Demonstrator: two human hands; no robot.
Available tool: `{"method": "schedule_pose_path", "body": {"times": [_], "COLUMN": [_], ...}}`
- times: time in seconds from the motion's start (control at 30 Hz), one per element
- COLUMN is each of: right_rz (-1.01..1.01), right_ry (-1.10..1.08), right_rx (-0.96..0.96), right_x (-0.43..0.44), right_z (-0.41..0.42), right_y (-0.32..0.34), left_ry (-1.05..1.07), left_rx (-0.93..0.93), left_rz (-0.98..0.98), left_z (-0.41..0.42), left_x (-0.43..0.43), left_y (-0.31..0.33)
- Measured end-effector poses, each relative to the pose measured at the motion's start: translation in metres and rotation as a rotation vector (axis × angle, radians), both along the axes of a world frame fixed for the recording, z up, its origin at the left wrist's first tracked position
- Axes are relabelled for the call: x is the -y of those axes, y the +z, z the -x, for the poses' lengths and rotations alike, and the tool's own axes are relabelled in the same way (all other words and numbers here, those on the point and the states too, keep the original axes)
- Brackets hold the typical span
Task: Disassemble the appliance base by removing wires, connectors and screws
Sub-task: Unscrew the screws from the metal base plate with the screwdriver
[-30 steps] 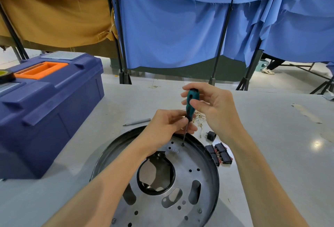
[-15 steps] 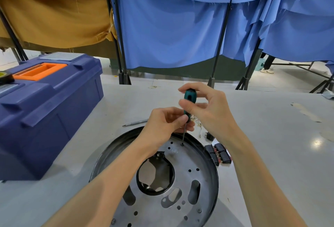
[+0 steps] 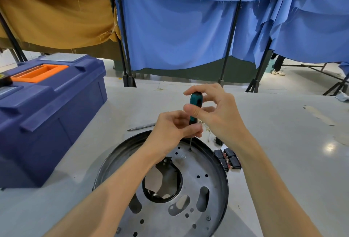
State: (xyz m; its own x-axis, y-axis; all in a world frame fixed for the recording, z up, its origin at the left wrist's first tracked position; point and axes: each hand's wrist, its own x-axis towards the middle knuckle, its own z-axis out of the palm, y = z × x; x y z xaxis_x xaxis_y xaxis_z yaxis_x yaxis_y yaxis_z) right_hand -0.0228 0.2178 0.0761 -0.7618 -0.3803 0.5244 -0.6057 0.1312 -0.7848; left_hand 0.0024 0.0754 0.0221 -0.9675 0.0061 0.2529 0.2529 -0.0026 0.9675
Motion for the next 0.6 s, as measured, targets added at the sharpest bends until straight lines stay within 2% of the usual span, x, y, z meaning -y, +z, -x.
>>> {"method": "schedule_pose_path", "body": {"times": [0.1, 0.27, 0.37, 0.5, 0.6], "right_rz": [-0.008, 0.077, 0.031, -0.006, 0.059], "right_ry": [-0.064, 0.004, 0.009, -0.092, -0.03], "right_rx": [-0.049, 0.044, 0.029, -0.037, 0.043], "right_x": [0.0021, -0.0057, -0.0043, -0.0001, -0.0055], "right_z": [0.0002, 0.0036, 0.0017, 0.001, 0.0033], "right_y": [-0.0004, 0.0021, 0.002, 0.0009, 0.0038], "left_ry": [-0.011, -0.07, -0.021, -0.02, -0.069], "left_rx": [0.019, 0.035, 0.033, 0.031, 0.032], "left_rz": [-0.007, 0.032, 0.017, 0.03, 0.048], "left_z": [0.0003, 0.0001, 0.0, 0.0002, -0.0009], "left_x": [0.0009, 0.0001, -0.0017, -0.0008, -0.0023], "left_y": [0.0003, -0.0007, -0.0006, 0.0004, 0.0014]}}
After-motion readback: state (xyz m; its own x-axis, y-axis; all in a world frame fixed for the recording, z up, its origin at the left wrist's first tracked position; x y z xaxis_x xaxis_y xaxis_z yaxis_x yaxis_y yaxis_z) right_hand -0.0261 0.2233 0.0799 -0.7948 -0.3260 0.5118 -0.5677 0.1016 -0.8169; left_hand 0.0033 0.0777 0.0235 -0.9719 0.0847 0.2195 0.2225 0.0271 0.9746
